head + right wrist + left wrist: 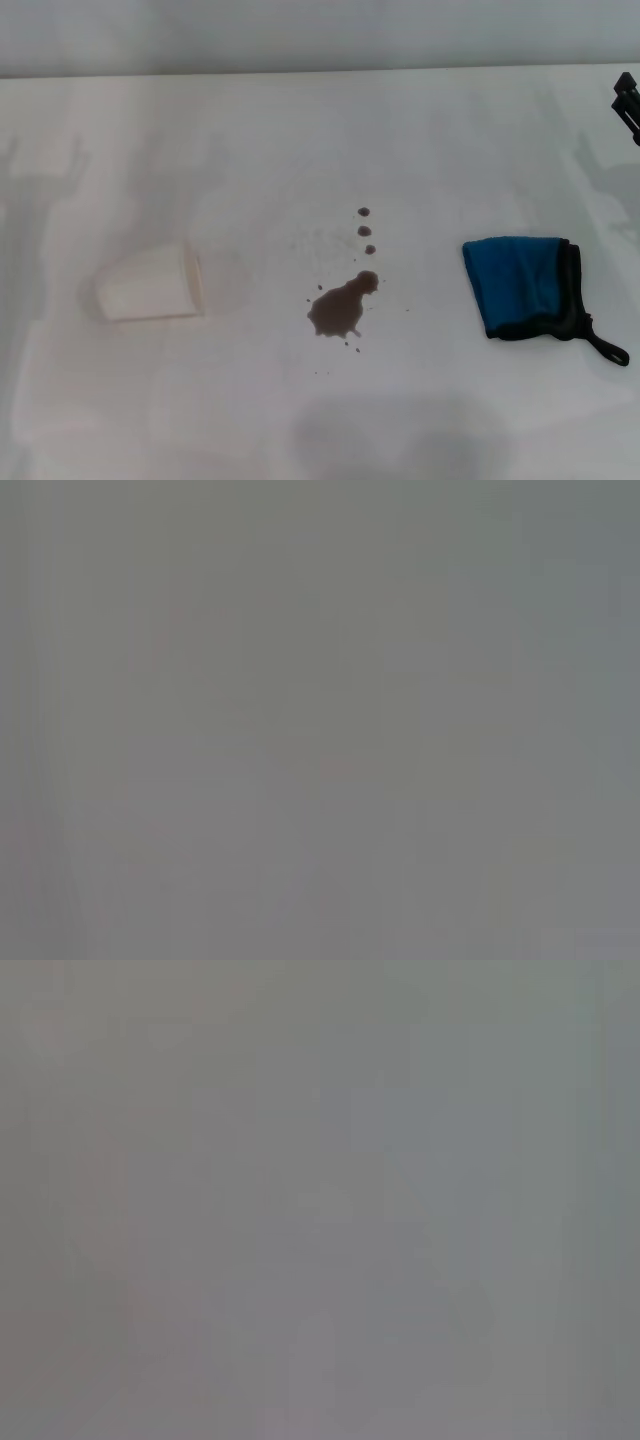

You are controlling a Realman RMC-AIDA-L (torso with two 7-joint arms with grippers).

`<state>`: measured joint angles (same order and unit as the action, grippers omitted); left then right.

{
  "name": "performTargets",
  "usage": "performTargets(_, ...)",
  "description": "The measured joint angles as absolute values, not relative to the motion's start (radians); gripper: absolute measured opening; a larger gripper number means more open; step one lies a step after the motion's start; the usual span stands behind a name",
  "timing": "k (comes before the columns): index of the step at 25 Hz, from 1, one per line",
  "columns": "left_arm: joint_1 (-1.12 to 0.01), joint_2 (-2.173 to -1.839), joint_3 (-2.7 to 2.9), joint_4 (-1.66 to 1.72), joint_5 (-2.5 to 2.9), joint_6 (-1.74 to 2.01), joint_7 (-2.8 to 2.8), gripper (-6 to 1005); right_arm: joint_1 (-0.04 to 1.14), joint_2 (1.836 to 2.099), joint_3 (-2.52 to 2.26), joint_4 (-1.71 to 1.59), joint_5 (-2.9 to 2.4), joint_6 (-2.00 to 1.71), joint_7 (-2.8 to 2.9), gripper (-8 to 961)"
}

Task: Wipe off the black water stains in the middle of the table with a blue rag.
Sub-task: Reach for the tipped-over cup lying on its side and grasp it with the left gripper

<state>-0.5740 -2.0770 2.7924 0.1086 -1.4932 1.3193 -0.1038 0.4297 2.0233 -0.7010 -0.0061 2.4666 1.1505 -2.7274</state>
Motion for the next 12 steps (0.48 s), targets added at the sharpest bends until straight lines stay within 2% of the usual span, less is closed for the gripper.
performTargets(5,-0.588,-2.065,2.803,0.047,-1.360,1.276,-0.286,861,0.429,2.022,-0.701,-0.006,2.467,1.150,-2.727,867)
performTargets(12,-0.669,-2.062,2.834,-0.227,-1.108,1.281,-0.756,859,0.427,2.022,-0.700,-0.006,2.467,1.149,-2.727,866)
